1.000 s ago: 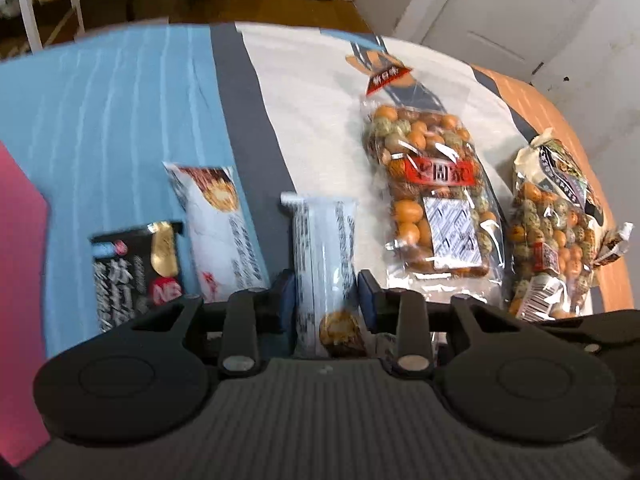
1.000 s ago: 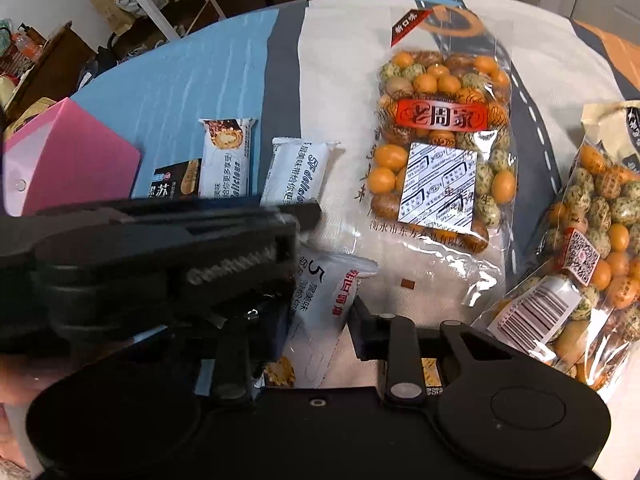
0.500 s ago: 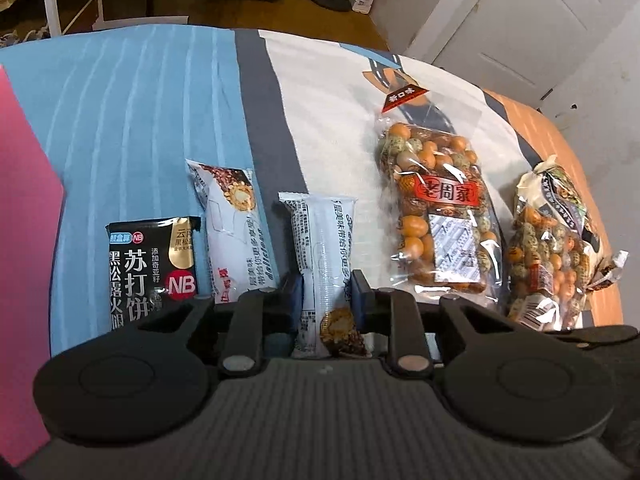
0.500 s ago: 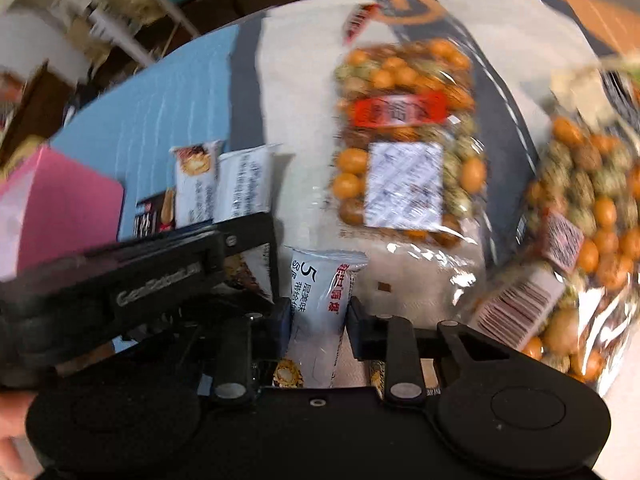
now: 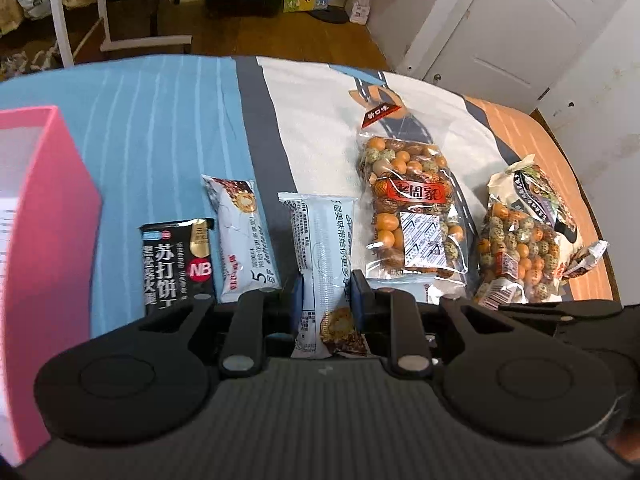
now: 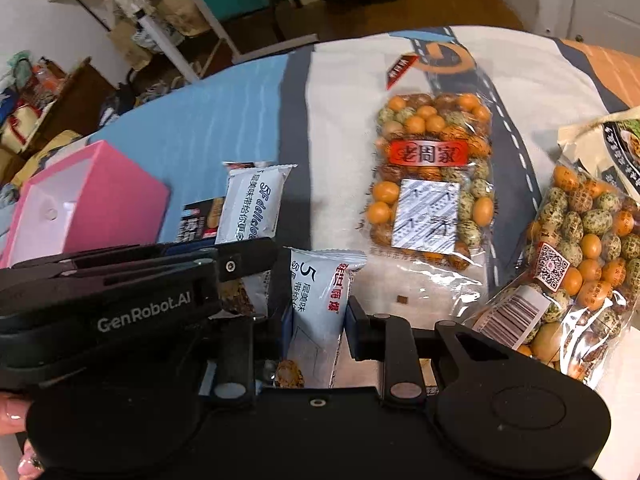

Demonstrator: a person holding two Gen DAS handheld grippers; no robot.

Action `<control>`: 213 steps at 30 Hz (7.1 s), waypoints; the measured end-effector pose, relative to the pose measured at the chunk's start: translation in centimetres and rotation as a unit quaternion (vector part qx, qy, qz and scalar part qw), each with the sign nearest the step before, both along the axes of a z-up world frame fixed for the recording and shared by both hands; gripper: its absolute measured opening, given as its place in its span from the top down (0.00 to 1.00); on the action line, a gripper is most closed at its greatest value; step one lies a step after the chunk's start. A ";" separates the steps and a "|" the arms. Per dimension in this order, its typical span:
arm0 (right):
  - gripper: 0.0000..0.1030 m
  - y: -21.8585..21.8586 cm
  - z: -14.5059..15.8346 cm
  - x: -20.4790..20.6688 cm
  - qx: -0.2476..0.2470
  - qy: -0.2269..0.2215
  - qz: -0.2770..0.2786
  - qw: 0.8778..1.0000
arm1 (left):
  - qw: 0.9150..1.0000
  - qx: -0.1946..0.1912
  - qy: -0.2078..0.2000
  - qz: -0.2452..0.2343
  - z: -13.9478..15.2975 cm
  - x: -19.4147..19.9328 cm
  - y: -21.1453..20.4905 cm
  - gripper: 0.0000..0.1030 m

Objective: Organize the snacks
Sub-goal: 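Grasp a white snack bar with the left tool while the right tool grasps another, then carry both white bars into the pink box and open both tools, then grasp the black pouch with the right tool and lift it, then lower the black pouch into the pink box and open the right tool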

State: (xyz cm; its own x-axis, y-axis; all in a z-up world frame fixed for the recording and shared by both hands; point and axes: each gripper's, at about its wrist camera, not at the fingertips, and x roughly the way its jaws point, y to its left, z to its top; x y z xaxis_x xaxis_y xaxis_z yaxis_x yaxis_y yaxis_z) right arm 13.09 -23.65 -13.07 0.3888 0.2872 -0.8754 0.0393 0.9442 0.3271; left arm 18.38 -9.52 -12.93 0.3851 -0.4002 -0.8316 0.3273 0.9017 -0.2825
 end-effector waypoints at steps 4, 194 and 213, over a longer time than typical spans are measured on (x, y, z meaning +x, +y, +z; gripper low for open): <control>0.71 1.6 1.3 -1.0 -0.034 -0.018 0.033 0.999 | 1.000 0.015 -0.002 0.007 0.9 -1.1 0.2 0.78; 0.47 10.0 2.5 -3.4 -0.054 -0.024 0.296 0.953 | 0.961 -0.129 0.060 0.237 1.4 -12.0 10.8 0.71; 0.47 17.7 10.8 -3.8 -0.050 -0.147 0.322 0.934 | 0.957 -0.135 -0.029 0.256 10.3 -13.2 19.3 0.71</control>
State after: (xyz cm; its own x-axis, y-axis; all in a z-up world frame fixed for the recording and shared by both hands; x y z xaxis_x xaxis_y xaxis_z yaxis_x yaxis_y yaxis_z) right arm 9.25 -5.94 -2.30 0.3908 0.4665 -0.7935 -0.6253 0.7672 0.1431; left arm 5.20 9.76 -2.63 0.6311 -0.3430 -0.6958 -0.1157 0.8452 -0.5217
